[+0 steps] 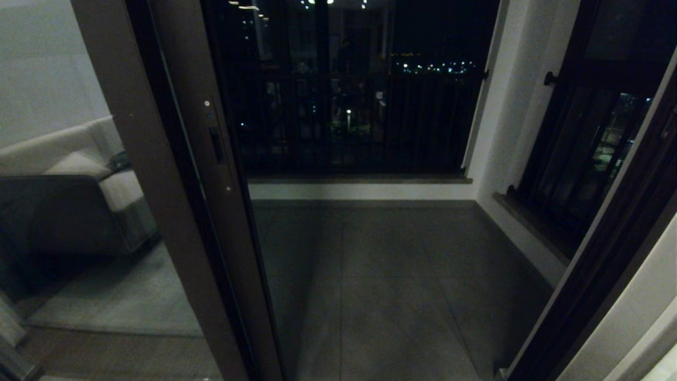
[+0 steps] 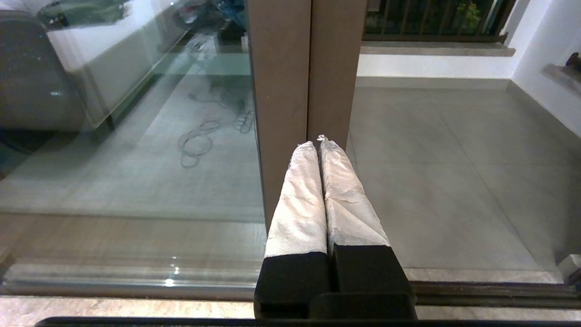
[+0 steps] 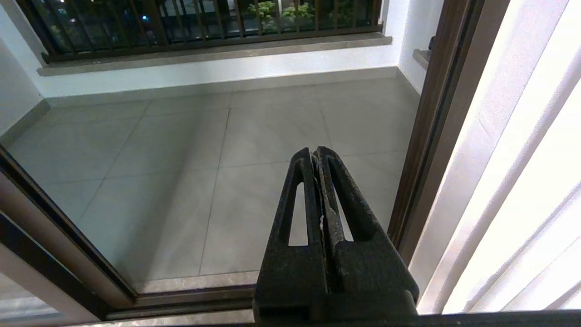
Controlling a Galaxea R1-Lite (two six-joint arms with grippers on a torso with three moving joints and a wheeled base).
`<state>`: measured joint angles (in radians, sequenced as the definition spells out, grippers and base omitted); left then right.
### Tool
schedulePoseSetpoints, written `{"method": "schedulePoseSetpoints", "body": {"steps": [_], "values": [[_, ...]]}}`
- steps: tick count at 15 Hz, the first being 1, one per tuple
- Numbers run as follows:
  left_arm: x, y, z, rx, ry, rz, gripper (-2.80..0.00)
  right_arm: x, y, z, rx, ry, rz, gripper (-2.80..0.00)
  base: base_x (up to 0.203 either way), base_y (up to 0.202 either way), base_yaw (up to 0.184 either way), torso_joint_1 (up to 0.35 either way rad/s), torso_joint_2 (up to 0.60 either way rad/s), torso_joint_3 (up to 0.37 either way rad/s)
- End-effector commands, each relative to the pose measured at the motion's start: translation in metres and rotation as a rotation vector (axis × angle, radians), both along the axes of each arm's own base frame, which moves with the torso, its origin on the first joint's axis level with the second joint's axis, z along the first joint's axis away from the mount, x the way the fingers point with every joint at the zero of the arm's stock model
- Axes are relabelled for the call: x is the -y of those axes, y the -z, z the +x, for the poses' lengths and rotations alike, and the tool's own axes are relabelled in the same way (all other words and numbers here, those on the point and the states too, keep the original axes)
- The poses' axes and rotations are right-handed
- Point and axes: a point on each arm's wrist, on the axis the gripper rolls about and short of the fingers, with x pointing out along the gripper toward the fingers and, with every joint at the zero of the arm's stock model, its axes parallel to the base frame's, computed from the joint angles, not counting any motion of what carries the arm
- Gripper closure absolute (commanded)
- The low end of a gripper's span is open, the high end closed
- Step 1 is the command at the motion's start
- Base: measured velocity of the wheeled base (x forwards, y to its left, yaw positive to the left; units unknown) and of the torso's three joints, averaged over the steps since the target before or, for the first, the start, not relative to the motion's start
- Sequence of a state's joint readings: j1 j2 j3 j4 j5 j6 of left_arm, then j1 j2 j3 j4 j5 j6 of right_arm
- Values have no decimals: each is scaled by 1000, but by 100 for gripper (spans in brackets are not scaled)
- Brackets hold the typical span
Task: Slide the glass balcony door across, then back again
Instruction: Close the slid door
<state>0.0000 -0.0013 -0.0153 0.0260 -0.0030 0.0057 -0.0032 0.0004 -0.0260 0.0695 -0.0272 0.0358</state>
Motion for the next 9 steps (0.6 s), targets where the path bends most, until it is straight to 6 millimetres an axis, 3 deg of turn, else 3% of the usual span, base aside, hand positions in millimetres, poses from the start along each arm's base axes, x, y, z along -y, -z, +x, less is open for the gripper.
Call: {"method": "schedulePoseSetpoints", "body": {"steps": [1,9], "values": [[0,0,0,0,0,0,0,0,0,0,-3,0,-1,0,0,0,0,0,0,0],[0,0,0,0,0,1,0,0,0,0,-1,0,-2,0,0,0,0,0,0,0]]}}
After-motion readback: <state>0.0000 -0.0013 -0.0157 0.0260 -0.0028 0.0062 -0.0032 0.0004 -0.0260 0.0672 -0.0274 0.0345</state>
